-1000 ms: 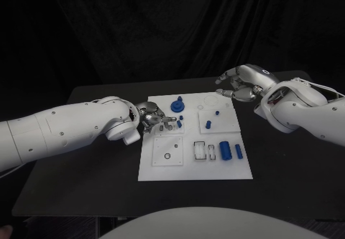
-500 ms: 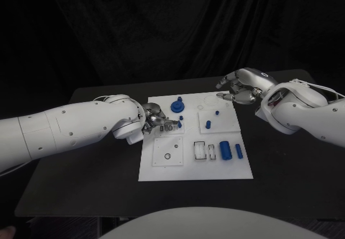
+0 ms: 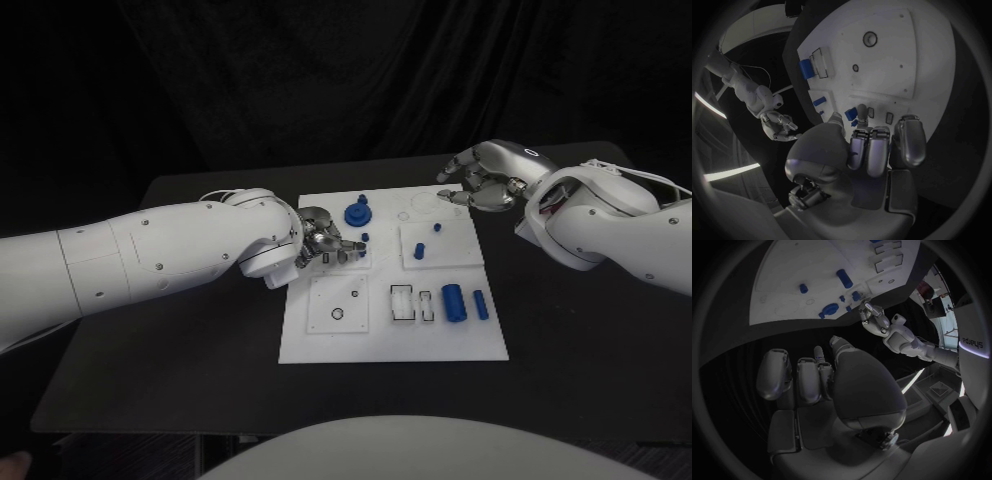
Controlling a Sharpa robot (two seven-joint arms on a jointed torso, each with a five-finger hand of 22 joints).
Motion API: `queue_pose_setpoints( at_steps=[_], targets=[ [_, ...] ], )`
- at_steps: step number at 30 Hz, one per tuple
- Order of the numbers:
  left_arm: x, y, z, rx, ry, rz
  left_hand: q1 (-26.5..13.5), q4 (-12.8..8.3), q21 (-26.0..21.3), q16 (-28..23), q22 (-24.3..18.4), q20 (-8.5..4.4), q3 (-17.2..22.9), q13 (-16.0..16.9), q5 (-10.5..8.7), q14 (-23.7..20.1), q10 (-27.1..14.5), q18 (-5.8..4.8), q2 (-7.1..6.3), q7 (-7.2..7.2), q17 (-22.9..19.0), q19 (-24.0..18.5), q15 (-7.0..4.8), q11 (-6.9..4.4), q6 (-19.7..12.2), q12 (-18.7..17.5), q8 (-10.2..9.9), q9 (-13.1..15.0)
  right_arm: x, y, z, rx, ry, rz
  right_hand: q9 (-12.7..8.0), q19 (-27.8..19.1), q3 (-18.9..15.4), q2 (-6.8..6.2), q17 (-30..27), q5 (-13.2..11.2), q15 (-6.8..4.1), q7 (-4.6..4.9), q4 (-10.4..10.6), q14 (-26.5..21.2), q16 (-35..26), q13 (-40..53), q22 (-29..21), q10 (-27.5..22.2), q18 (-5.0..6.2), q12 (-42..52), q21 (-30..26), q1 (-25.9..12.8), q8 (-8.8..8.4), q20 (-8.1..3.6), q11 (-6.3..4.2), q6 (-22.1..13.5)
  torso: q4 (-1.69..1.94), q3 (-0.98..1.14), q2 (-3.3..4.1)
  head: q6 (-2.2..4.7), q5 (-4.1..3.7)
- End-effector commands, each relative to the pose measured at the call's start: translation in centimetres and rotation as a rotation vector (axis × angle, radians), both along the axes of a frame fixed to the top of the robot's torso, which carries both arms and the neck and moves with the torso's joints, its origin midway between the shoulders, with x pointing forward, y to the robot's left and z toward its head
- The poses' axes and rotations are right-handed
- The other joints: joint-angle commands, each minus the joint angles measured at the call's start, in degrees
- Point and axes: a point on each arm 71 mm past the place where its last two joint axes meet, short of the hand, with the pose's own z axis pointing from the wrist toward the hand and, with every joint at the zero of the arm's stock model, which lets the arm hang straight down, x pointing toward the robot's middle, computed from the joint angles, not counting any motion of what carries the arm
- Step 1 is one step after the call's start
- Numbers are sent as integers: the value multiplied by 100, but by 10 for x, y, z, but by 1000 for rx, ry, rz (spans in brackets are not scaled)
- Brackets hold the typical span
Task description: Assemble the parts on the task board
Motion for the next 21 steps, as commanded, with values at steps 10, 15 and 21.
queue_pose_setpoints(
  at_steps=[10,15,21],
  targets=[
    [8,-10,3,-27,-42,2,-14,-38,-11,37,-31,-9,36,1504,132,616,607,-77,5,-34,1505,-3,-54,-53,-6,14,-22,127,0,2,0,-38,-40,18,8,12,60,1,26,94,73,15,-17,190,1,159,946,42,-23,-2,30,112,64,56,56,142,7,-14,-11,-1,-54],
    [11,-11,3,-37,-55,7,-27,-31,-24,37,-55,-10,37,1504,141,616,607,-72,10,-34,1505,-20,-54,-52,-5,14,-30,143,0,0,-3,-48,-32,12,8,11,60,1,21,94,73,15,-16,189,-4,155,944,39,-22,-5,24,112,65,56,56,145,5,-9,-15,-1,-26],
    [14,-13,3,-41,-69,17,-6,-67,-42,37,-72,-14,61,1504,194,616,607,-67,-1,-42,1505,-38,-58,-57,15,14,-64,194,0,0,-6,-58,-14,6,7,0,60,1,-11,95,73,15,-13,183,-31,128,934,21,-14,-19,-14,111,66,58,59,152,-3,-16,-7,-1,0]
  ],
)
